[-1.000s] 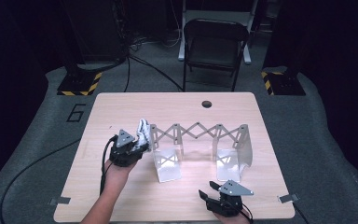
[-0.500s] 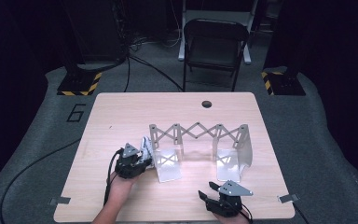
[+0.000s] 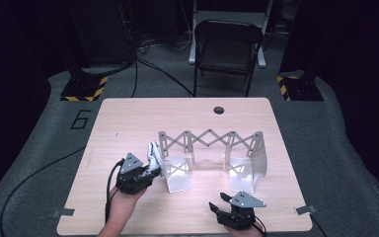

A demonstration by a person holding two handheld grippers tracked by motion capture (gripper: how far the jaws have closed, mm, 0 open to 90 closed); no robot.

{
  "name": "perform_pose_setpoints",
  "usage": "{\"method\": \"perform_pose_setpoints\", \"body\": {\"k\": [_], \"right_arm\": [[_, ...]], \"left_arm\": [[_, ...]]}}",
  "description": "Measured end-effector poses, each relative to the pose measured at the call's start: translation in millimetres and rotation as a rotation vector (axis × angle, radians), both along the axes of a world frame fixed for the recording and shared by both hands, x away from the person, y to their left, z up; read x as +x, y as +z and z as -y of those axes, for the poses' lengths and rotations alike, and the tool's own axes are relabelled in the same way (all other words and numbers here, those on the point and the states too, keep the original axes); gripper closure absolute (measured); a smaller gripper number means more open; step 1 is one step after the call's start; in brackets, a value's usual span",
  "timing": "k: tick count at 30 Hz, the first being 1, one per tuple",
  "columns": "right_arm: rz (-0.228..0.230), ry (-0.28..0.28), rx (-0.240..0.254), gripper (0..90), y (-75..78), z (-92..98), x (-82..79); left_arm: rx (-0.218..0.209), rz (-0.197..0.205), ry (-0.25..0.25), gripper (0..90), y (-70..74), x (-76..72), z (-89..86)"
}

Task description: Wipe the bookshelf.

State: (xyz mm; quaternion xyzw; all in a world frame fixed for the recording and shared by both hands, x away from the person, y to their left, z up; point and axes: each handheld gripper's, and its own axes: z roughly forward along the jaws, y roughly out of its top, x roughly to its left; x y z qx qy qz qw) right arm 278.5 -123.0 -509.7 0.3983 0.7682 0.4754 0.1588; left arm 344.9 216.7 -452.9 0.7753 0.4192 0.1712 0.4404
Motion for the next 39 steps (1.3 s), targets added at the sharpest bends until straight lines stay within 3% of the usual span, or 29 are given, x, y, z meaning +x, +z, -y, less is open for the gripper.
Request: {"method": "perform_pose_setpoints", "body": {"k": [1,2,3,4,5,7,9,10,11,12,13,14,16,17,18,22,25,26,27,28,29,30,31,33,34,37,38,39], "right_arm": [[0.001,0.005,-0.004,43.0,-0.2,0.4,0.3],[-0.001,-0.005,-0.004,43.0,-0.6,0.0,0.3],[-0.001,-0.005,-0.004,43.0,-0.6,0.0,0.3],[-0.003,-0.005,-0.003,43.0,-0.8,0.3,0.6],[-0.003,-0.005,-0.003,43.0,-0.8,0.3,0.6],[-0.003,-0.003,-0.004,42.9,-0.7,0.8,0.5],[-0.003,-0.001,-0.003,42.9,-0.7,1.2,0.5],[-0.003,-0.001,-0.003,42.9,-0.7,1.4,0.4],[-0.003,-0.001,-0.003,42.9,-0.7,1.5,0.4],[-0.003,-0.002,-0.003,42.9,-0.7,1.6,0.5],[-0.003,-0.002,-0.003,42.9,-0.7,1.6,0.5],[-0.003,-0.003,0.001,42.9,-0.5,1.5,0.2],[0.001,0.001,0.000,42.9,-0.4,0.9,0.2],[0.001,0.001,0.000,42.9,-0.4,0.9,0.2],[-0.004,-0.001,-0.002,42.9,-0.6,-0.2,-0.4],[-0.007,0.000,-0.006,42.8,-1.4,-1.3,-0.3],[-0.006,0.001,-0.008,42.8,-1.5,-1.6,-0.3],[-0.003,0.001,-0.008,42.9,-1.5,-1.8,-0.6],[-0.003,0.000,-0.008,42.9,-1.5,-1.7,-0.6],[-0.004,0.000,-0.009,42.9,-1.6,-1.3,-0.4],[-0.004,0.000,-0.009,42.9,-1.6,-1.3,-0.4],[-0.007,0.007,-0.008,42.9,-2.1,-0.3,0.4],[-0.007,0.007,-0.008,42.9,-2.1,-0.3,0.4],[-0.008,0.003,-0.010,42.9,-2.7,-0.3,0.7],[-0.009,0.007,-0.007,42.9,-2.6,-0.3,0.5],[-0.010,0.005,-0.005,42.9,-2.4,-1.0,0.2],[-0.009,0.009,-0.008,42.9,-2.2,-0.9,-0.3],[-0.009,0.009,-0.008,42.9,-2.2,-0.9,-0.3]], "left_arm": [[0.000,0.000,0.000,68.7,0.0,0.0,0.0],[0.018,-0.048,0.004,68.7,-19.9,1.6,4.7],[0.018,-0.048,0.004,68.7,-19.9,1.6,4.7],[0.028,-0.088,0.003,68.7,-38.3,3.5,7.3],[0.028,-0.088,0.003,68.7,-38.3,3.5,7.3],[0.042,-0.129,0.002,68.7,-50.5,4.3,9.1],[0.054,-0.131,-0.003,68.7,-51.0,2.2,10.8],[0.043,-0.109,-0.006,68.7,-41.6,-1.3,11.8],[0.043,-0.109,-0.006,68.7,-41.6,-1.3,11.8],[0.025,-0.070,-0.020,68.6,-25.2,-7.0,11.2],[0.025,-0.070,-0.020,68.6,-25.2,-7.0,11.2],[0.002,-0.030,-0.032,68.6,-6.3,-14.5,10.5],[-0.026,0.014,-0.041,68.6,13.9,-22.7,10.0],[-0.026,0.014,-0.041,68.6,13.9,-22.7,10.0],[-0.045,0.063,-0.052,68.6,32.1,-29.7,9.2],[-0.060,0.092,-0.060,68.5,43.9,-34.0,9.8],[-0.058,0.083,-0.041,68.5,31.2,-29.0,11.6],[-0.042,0.042,-0.032,68.5,16.0,-23.8,11.4],[-0.042,0.042,-0.032,68.5,16.0,-23.8,11.4],[-0.026,0.000,-0.011,68.5,-4.5,-17.8,13.3],[-0.026,0.000,-0.011,68.5,-4.5,-17.8,13.3],[-0.020,-0.056,0.003,68.5,-26.7,-13.3,15.3],[-0.020,-0.056,0.003,68.5,-26.7,-13.3,15.3],[-0.005,-0.103,0.012,68.5,-47.5,-10.9,17.7],[0.023,-0.141,0.007,68.5,-61.8,-9.8,20.5],[0.039,-0.133,0.004,68.5,-62.3,-9.8,21.9],[0.034,-0.116,0.001,68.5,-53.6,-7.5,20.9],[0.034,-0.116,0.001,68.6,-53.6,-7.5,20.9]]}}
